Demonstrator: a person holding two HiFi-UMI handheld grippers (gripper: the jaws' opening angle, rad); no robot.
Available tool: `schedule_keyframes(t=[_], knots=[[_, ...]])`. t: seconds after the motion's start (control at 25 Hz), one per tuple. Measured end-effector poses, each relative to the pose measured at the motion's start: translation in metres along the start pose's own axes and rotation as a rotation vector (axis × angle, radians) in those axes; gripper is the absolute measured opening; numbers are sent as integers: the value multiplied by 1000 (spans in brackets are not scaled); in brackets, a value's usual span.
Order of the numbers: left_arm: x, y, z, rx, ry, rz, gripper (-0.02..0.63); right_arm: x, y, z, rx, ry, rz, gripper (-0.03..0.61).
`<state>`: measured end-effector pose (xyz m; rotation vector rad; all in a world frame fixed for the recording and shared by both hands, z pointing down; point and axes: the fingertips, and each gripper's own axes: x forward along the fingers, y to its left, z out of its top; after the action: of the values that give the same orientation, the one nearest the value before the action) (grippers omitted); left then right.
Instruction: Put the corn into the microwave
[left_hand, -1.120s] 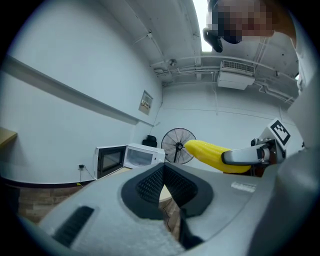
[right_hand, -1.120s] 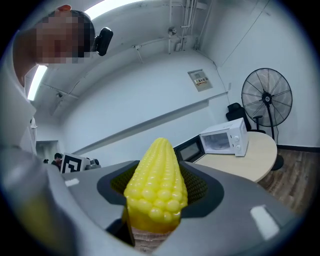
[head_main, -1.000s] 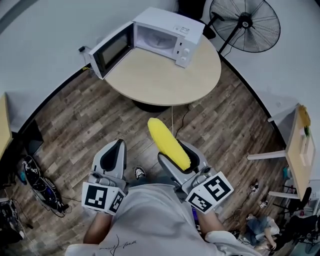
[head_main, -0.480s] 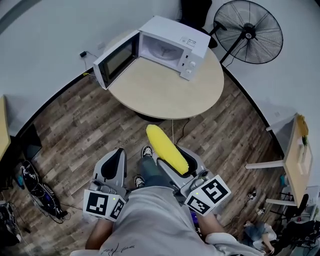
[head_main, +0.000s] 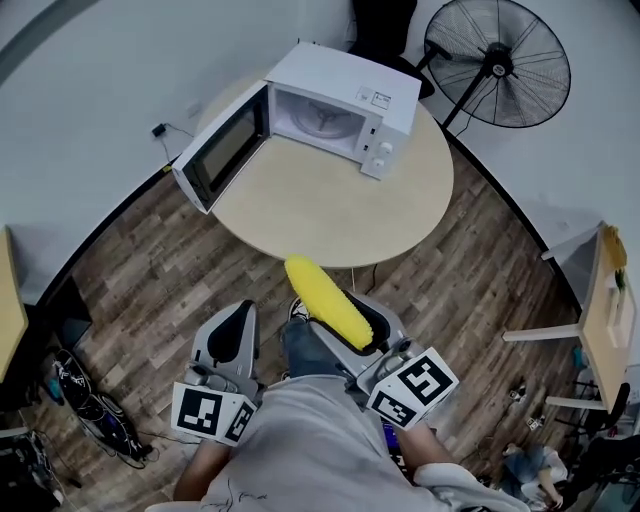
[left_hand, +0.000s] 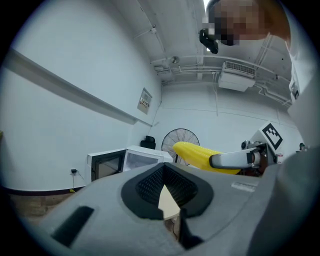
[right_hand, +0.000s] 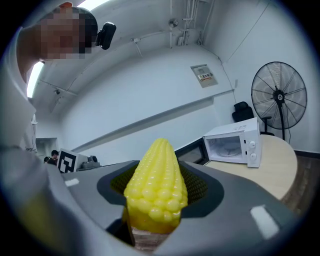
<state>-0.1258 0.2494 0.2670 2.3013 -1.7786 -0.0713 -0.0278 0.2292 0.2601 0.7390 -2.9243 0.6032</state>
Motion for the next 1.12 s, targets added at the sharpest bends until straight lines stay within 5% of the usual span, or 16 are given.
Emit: schedule_keyframes(t=[0.64, 1.12], knots=[[163, 47, 38, 53, 42, -61, 0, 87, -123, 52, 31, -11, -18, 258], [255, 63, 50, 83, 64, -112, 0, 121, -211, 75, 38, -49, -115, 258]])
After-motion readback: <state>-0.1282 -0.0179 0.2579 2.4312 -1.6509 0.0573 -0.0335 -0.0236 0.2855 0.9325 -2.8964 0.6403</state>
